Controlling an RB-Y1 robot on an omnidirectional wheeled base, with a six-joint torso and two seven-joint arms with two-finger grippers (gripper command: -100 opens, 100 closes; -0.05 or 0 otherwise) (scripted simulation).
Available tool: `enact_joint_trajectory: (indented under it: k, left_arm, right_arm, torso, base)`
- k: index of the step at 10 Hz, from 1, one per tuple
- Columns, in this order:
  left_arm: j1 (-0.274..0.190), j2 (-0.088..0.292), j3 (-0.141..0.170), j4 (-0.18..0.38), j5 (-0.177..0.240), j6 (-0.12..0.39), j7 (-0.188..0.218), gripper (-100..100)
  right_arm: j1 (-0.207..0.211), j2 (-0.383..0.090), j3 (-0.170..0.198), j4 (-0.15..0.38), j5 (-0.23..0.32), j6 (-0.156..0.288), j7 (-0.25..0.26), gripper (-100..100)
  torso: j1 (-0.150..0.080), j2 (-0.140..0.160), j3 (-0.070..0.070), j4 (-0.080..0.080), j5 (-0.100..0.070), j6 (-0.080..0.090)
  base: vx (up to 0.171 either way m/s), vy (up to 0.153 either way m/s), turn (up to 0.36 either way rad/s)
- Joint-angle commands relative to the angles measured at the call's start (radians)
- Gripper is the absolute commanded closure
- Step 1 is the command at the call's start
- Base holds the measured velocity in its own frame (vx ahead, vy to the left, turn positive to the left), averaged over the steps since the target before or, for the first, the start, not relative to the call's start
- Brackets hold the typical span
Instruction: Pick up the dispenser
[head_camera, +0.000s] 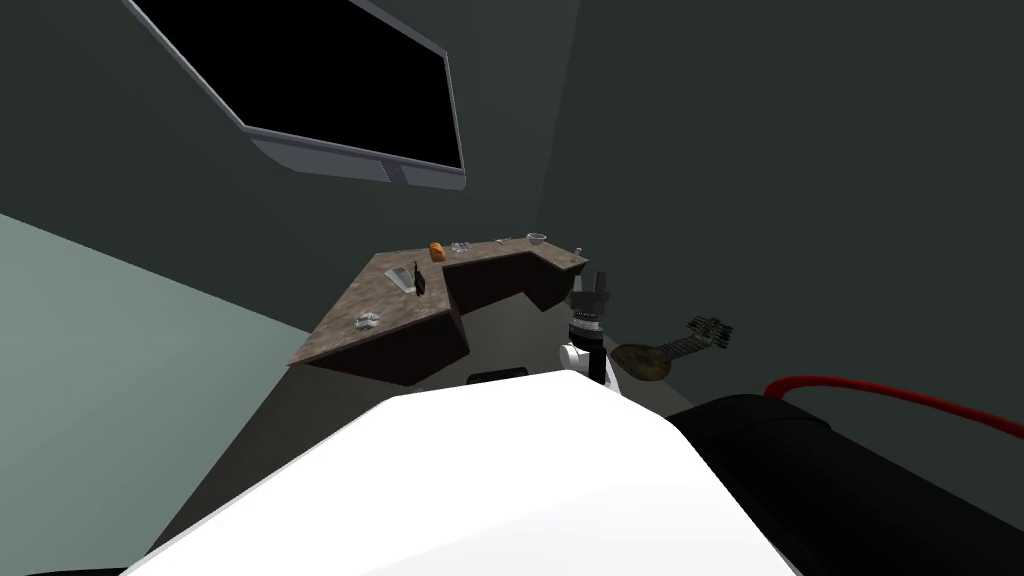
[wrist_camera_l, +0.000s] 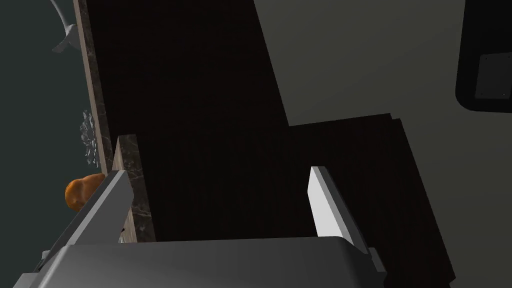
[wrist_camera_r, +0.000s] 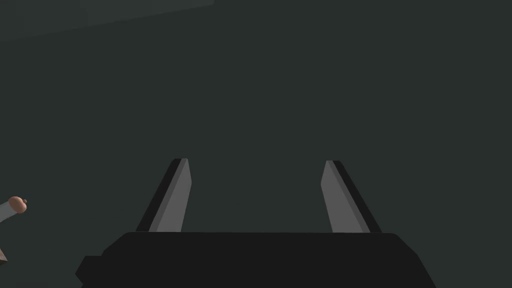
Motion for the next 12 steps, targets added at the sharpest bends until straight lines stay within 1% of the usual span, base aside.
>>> enact_joint_trajectory:
  k: [1,2,3,4,5,6,7,8,9,10,11,12]
  left_arm:
    - [0.003,0.049,-0.001,0.03,0.003,0.0,0.007,-100]
    - [0.024,0.079,0.001,0.069,0.007,0.011,0.014,-100]
    - [0.024,0.104,0.001,0.069,0.007,0.011,0.014,-100]
    - [0.024,0.113,0.001,0.069,0.007,0.011,0.014,-100]
    - [0.043,0.152,0.005,0.107,0.011,0.023,0.021,-100]
    - [0.043,0.172,0.005,0.107,0.011,0.023,0.021,-100]
    - [0.06,0.203,0.011,0.144,0.015,0.035,0.026,-100]
    - [0.06,0.237,0.011,0.145,0.015,0.035,0.026,-100]
    - [0.077,0.268,0.018,0.182,0.018,0.048,0.031,-100]
    - [0.077,0.297,0.018,0.182,0.018,0.048,0.031,-100]
    - [0.077,0.303,0.018,0.182,0.018,0.048,0.031,-100]
    - [0.091,0.345,0.026,0.219,0.021,0.061,0.036,-100]
  right_arm:
    - [0.0,0.0,0.0,0.0,0.0,0.0,0.0,0]
    - [0.0,0.0,0.0,0.0,0.0,0.0,0.0,0]
    - [0.0,0.0,0.0,0.0,0.0,0.0,0.0,0]
    - [0.0,0.0,0.0,0.0,0.0,0.0,0.0,0]
    - [0.0,0.0,0.0,0.0,0.0,0.0,0.0,0]
    - [0.0,0.0,0.0,0.0,0.0,0.0,0.0,0]
    - [0.0,0.0,0.0,0.0,0.0,0.0,0.0,0]
    - [0.0,0.0,0.0,0.0,0.0,0.0,0.0,0]
    - [0.0,0.0,0.0,0.0,0.0,0.0,0.0,0]
    - [0.0,0.0,0.0,0.0,0.0,0.0,0.0,0]
    - [0.0,0.0,0.0,0.0,0.0,0.0,0.0,0]
    - [0.0,0.0,0.0,0.0,0.0,0.0,0.0,0]
  torso:
    - [0.0,0.0,0.0,0.0,0.0,0.0]
    - [0.0,-0.001,0.0,0.0,0.0,0.0]
    - [-0.001,-0.002,-0.001,0.0,0.0,0.0]
    - [-0.001,-0.002,-0.001,0.0,0.0,-0.001]
    - [0.0,0.0,0.0,0.0,0.0,-0.001]
    - [-0.001,-0.001,0.0,0.0,0.0,0.0]
    - [0.0,-0.001,-0.001,0.0,0.0,0.0]
    - [-0.001,-0.002,-0.001,0.0,0.0,0.0]
    - [0.0,-0.002,-0.001,-0.001,0.0,-0.001]
    - [0.0,-0.003,-0.002,-0.001,0.0,0.0]
    - [0.001,-0.002,-0.001,-0.001,0.0,-0.001]
    - [0.002,-0.001,-0.001,0.0,0.0,-0.001]
  base:
    - [0.035,-0.036,-0.1]
    - [0.056,-0.058,-0.215]
    - [0.048,-0.048,-0.055]
    - [0.014,-0.025,0.039]
    - [0.038,-0.046,-0.144]
    - [0.042,-0.037,-0.081]
    - [0.061,-0.048,-0.157]
    - [0.056,-0.032,-0.073]
    - [0.061,-0.035,-0.133]
    - [0.057,-0.02,-0.064]
    - [0.025,-0.001,0.014]
    - [0.05,-0.017,-0.143]
